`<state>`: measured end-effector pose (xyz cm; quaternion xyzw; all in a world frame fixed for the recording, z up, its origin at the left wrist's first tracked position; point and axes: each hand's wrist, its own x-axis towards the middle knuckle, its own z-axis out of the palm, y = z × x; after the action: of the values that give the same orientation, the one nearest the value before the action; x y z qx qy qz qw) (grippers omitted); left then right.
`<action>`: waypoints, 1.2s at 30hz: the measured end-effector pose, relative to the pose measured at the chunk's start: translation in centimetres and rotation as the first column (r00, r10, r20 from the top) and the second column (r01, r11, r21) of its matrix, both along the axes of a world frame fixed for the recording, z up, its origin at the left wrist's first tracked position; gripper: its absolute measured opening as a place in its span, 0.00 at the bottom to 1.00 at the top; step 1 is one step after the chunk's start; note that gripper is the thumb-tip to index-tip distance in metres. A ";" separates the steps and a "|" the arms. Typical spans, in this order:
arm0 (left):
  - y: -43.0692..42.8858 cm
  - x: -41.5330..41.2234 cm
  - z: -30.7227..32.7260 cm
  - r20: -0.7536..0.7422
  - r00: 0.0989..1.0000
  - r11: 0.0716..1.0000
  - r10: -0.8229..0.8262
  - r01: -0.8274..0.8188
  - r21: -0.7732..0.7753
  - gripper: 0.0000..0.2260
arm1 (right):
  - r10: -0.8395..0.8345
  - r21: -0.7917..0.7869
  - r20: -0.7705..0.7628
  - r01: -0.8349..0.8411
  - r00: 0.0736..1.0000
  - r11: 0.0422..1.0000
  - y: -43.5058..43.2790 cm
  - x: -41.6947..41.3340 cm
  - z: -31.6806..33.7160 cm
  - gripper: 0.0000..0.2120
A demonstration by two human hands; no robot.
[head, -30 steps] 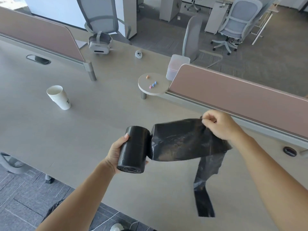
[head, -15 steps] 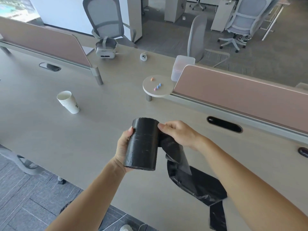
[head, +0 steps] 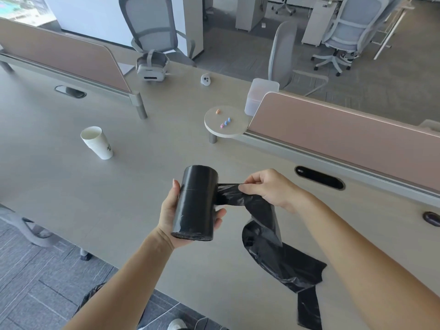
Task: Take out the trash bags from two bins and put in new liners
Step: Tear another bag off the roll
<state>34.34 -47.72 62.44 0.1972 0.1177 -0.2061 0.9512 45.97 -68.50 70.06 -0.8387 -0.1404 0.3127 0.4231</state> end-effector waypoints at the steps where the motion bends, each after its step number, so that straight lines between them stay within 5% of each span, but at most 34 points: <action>1: 0.0 -0.2 -0.1 0.009 1.000 1.000 -0.002 0.002 -0.013 0.41 | -0.015 0.041 -0.014 0.015 1.000 0.999 -0.1 0.0 0.1 0.10; 6: -0.3 -0.2 0.4 0.004 0.999 0.991 0.045 -0.045 -0.127 0.47 | -0.054 0.172 -0.060 0.064 0.997 0.983 -0.2 -0.3 0.9 0.08; 11: 0.1 -0.3 0.4 0.094 0.996 0.996 0.005 0.003 -0.086 0.39 | -0.068 0.253 -0.074 0.084 0.995 0.964 -0.6 -0.6 3.0 0.06; 17: 0.3 -0.3 0.4 0.204 0.975 0.989 -0.088 0.109 -0.098 0.42 | 0.164 -0.115 -0.064 -0.171 0.984 0.979 -1.9 -0.7 4.0 0.11; 25: 0.2 0.1 1.1 0.220 0.975 0.997 -0.041 0.053 -0.050 0.41 | 0.071 0.260 -0.304 0.011 0.950 0.965 -2.8 -0.8 3.0 0.07; 31: 0.1 0.1 1.7 0.229 0.974 0.995 0.004 0.020 -0.102 0.40 | 0.059 0.316 -0.353 0.060 0.934 0.947 -2.6 -1.4 2.5 0.03; 36: -0.3 0.4 2.2 0.259 0.965 0.987 0.048 -0.006 -0.159 0.41 | -0.014 0.268 -0.201 0.068 0.979 0.961 -2.3 -1.8 2.2 0.19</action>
<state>34.73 -48.00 64.65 0.1454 -0.0230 -0.1739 0.9737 44.15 -70.79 72.31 -0.7399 -0.1220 0.3631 0.5531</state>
